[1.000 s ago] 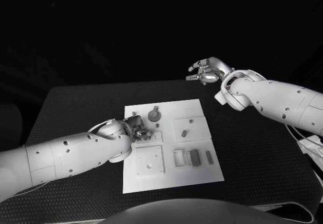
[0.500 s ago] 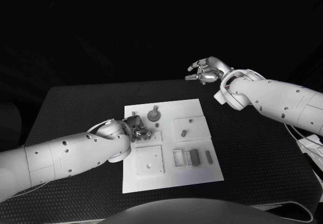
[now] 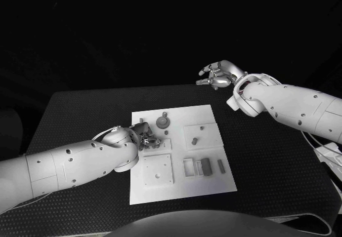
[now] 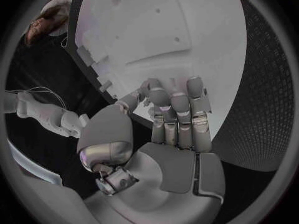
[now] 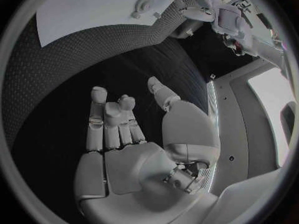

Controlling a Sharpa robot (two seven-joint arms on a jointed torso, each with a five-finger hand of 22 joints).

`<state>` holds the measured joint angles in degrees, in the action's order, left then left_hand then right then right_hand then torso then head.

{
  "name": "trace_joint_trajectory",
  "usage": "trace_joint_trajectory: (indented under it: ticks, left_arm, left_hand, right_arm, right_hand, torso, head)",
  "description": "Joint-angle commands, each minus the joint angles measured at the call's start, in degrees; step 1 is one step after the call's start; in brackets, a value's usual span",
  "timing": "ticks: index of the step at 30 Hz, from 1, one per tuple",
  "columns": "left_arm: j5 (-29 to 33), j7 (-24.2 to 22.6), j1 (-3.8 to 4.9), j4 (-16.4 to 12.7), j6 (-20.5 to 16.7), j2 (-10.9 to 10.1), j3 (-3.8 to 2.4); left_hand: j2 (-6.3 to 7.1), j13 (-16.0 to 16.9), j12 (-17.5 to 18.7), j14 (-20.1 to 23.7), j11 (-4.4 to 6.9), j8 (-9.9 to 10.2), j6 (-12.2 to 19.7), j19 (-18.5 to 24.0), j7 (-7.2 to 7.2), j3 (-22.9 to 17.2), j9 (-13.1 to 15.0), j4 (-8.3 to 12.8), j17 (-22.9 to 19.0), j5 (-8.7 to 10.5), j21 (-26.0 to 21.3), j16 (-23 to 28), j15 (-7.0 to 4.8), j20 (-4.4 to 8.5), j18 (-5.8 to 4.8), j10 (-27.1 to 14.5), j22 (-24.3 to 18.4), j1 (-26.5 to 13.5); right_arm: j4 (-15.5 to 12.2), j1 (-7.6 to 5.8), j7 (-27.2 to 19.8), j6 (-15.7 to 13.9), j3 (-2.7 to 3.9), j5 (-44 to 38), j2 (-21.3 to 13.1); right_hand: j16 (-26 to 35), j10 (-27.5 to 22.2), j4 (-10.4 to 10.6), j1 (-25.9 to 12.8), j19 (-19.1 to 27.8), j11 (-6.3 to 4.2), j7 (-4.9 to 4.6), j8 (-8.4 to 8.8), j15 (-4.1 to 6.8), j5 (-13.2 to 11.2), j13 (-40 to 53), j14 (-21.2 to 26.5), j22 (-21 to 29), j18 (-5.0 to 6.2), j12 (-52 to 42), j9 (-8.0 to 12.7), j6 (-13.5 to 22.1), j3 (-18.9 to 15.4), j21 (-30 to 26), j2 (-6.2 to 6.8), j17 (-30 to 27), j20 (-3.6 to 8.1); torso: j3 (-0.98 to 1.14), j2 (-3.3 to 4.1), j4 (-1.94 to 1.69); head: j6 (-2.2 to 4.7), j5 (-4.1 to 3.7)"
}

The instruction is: Assemble the parts on the task board

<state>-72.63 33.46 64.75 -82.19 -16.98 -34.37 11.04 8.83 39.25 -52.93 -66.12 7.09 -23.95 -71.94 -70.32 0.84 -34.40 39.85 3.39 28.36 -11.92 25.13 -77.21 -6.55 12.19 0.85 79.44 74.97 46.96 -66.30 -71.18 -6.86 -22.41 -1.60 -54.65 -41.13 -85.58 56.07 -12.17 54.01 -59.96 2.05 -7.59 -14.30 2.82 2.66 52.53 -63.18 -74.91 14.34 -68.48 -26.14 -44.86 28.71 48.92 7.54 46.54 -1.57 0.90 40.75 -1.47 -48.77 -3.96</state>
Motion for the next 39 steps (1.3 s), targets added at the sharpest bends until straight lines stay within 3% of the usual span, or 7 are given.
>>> trace_joint_trajectory:
  ticks: [1,10,11,13,28,31,39]
  left_arm:
    - [0.81,-1.07,-0.16,-0.21,0.51,0.23,0.08]
    - [0.81,-1.34,-0.16,-0.28,0.51,0.21,0.02]
    - [0.81,-1.34,-0.16,-0.26,0.51,0.21,0.01]
    - [0.81,-1.33,-0.16,-0.15,0.55,0.22,-0.01]
    - [0.53,-1.39,-0.15,-0.16,0.54,0.13,-0.13]
    - [0.62,-1.48,-0.15,-0.25,0.59,0.11,-0.15]
    - [0.70,-1.57,-0.15,-0.73,0.50,-0.15,-0.21]
  left_hand:
    - [0.36,-0.08,0.37,0.11,-0.30,0.17,0.17,-0.02,-0.03,-0.01,0.09,-0.24,-0.09,0.19,0.22,-0.04,-0.46,0.30,1.14,0.24,1.16,-0.06]
    - [0.36,-0.08,0.37,0.11,-0.30,0.17,0.17,-0.02,-0.03,-0.01,0.09,-0.24,-0.09,0.19,0.22,-0.04,-0.46,0.30,1.14,0.24,1.16,-0.06]
    - [1.44,-0.08,0.35,0.07,-0.25,0.14,0.13,-0.09,0.07,-0.10,0.14,-2.45,-0.09,4.54,0.13,-0.08,-0.43,0.47,1.28,0.31,1.06,-1.73]
    - [2.17,-0.09,0.32,0.06,-0.15,0.14,0.12,-0.13,-0.02,-0.90,0.21,-3.90,-0.09,5.13,0.11,-0.12,-0.54,0.39,1.21,0.32,1.12,-1.67]
    - [2.40,-0.08,0.31,0.07,-0.22,0.13,0.14,-0.13,0.08,-1.11,0.24,-4.23,-0.08,5.19,0.12,-0.14,-0.57,0.40,1.21,0.30,1.15,-1.44]
    - [4.35,-0.08,0.31,0.12,-0.24,0.12,0.17,-0.16,0.06,-0.95,0.30,-5.78,-0.09,9.32,0.08,-0.14,-0.55,0.43,1.23,0.30,1.10,-2.77]
    - [6.76,0.00,0.25,0.20,-0.22,-0.07,0.35,-0.23,0.04,-1.69,0.72,-8.87,-0.02,9.12,0.13,-0.32,-0.67,0.45,1.26,0.27,1.18,-2.78]
  right_arm:
    - [-0.08,0.02,-0.25,0.67,0.02,-0.24,0.03]
    - [-0.03,0.02,-0.32,0.73,0.02,-0.24,0.01]
    - [-0.03,0.02,-0.32,0.72,0.02,-0.24,0.01]
    - [-0.01,0.02,-0.31,0.72,0.02,-0.24,0.01]
    - [0.05,0.02,-0.31,0.76,0.02,-0.24,0.12]
    - [0.04,0.02,-0.31,0.77,0.02,-0.24,0.10]
    - [0.11,0.03,-0.29,0.83,0.02,-0.24,0.11]
  right_hand:
    - [0.22,-4.17,0.34,-0.62,0.31,1.33,-2.23,0.26,0.00,0.22,-0.08,0.42,-1.09,0.66,-0.22,0.06,-2.48,-0.14,-0.37,0.07,-0.08,0.18]
    - [0.22,-4.17,0.34,-0.62,0.31,1.33,-2.23,0.26,0.00,0.22,-0.08,0.42,-1.09,0.66,-0.22,0.06,-2.48,-0.14,-0.37,0.07,-0.08,0.18]
    - [0.22,-4.18,0.34,-0.62,0.31,1.33,-2.23,0.26,0.00,0.22,-0.08,0.42,-1.09,0.66,-0.22,0.06,-2.48,-0.14,-0.37,0.07,-0.08,0.18]
    - [0.24,-4.18,0.53,-1.09,0.34,1.37,-2.25,0.27,-0.02,0.21,-0.10,0.43,-1.08,0.66,-0.22,0.08,-2.44,-0.37,-0.39,0.41,-0.09,0.13]
    - [0.24,-4.18,0.55,-1.13,0.34,1.36,-2.25,0.28,-0.02,0.22,-0.10,0.44,-1.08,0.66,-0.23,0.08,-2.43,-0.38,-0.40,0.43,-0.09,0.12]
    - [0.24,-4.19,0.76,-1.49,0.36,1.37,-2.27,0.30,-0.04,0.22,-0.12,0.44,-1.07,0.66,-0.23,0.10,-2.39,-0.48,-0.42,0.50,-0.10,0.10]
    - [0.25,-4.19,0.83,-1.60,0.36,1.37,-2.27,0.31,-0.04,0.23,-0.13,0.45,-1.06,0.66,-0.23,0.11,-2.37,-0.48,-0.43,0.51,-0.10,0.10]
  torso:
    - [0.03,0.04,0.04]
    - [0.01,-0.02,0.05]
    - [0.01,-0.01,0.04]
    - [-0.01,-0.01,0.03]
    - [-0.02,-0.06,0.00]
    - [-0.03,-0.06,0.01]
    - [0.00,-0.03,0.01]
  head:
    - [0.00,-0.02]
    - [-0.09,-0.12]
    - [-0.09,-0.11]
    - [-0.06,-0.11]
    - [-0.01,0.01]
    - [0.08,-0.04]
    - [0.19,-0.19]
